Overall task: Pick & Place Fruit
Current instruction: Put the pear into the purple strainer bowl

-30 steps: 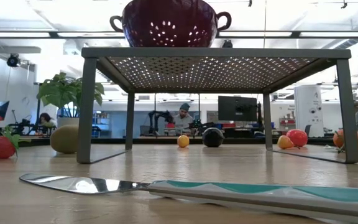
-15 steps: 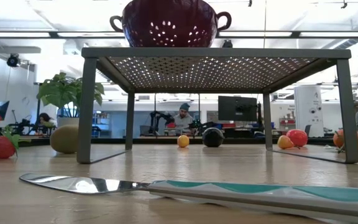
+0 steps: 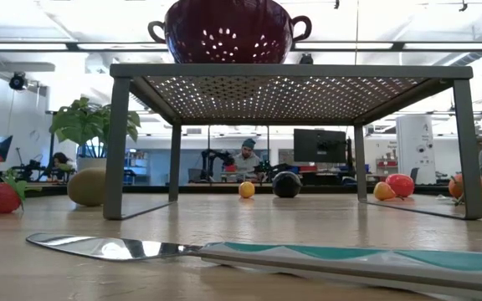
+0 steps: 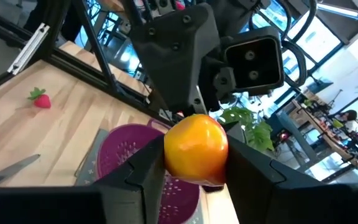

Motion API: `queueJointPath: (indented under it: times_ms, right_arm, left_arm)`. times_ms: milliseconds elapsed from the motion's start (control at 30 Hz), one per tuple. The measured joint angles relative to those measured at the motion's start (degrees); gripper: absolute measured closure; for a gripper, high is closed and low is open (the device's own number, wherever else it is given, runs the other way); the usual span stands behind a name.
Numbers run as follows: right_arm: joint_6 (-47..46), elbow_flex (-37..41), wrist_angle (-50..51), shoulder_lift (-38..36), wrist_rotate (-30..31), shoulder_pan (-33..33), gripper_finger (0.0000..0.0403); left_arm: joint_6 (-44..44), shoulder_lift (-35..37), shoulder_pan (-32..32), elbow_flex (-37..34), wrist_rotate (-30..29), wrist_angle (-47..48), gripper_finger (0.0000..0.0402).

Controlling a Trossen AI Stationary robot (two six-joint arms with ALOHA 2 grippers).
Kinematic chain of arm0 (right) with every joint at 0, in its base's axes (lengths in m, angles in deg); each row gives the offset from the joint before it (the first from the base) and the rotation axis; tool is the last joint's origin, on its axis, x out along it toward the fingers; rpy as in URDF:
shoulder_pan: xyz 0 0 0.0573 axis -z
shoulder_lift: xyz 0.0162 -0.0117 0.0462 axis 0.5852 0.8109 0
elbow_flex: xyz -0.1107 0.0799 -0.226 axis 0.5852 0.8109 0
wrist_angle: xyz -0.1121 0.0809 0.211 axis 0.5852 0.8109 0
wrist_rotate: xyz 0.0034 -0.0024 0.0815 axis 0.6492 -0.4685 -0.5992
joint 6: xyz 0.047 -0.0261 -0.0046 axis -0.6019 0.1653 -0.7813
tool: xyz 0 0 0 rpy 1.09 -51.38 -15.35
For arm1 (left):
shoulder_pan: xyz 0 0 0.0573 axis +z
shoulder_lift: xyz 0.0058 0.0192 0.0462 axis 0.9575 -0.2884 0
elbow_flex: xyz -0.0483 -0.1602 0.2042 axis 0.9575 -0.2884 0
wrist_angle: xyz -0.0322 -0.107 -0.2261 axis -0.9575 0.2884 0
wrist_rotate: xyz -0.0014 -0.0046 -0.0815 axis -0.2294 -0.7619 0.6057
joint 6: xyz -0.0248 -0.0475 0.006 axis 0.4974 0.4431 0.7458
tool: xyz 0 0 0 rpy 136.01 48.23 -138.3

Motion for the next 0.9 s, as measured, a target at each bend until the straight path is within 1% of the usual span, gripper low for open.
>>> queueJointPath:
  times_ms: [200, 300, 533, 700, 800, 900]
  right_arm:
    - [0.00, 0.00, 0.06, 0.00, 0.02, 0.17, 0.0280]
    - [-0.08, 0.00, 0.26, 0.00, -0.01, 0.15, 0.0284]
    - [-0.10, 0.00, 0.22, -0.02, -0.01, 0.15, 0.0259]
    - [-0.07, 0.00, 0.19, -0.02, -0.03, 0.15, 0.0270]
    - [-0.04, -0.02, 0.15, -0.02, -0.03, 0.11, 0.0280]
    - [-0.02, -0.02, 0.17, -0.02, -0.03, 0.11, 0.0283]
  left_arm:
    - [-1.02, -1.76, 0.22, 2.20, 0.51, 0.09, 0.0126]
    - [-1.47, -2.31, 0.24, 2.79, 1.08, 0.04, 0.0127]
    - [-2.87, -2.13, 0.28, 3.20, 1.44, 0.07, 0.0139]
    - [-3.47, -2.13, 0.26, 3.20, 1.42, 0.17, 0.0168]
    - [-3.54, -2.13, 0.28, 3.19, 1.39, 0.22, 0.0196]
    - [-3.98, -2.13, 0.28, 3.18, 1.29, 0.22, 0.0228]
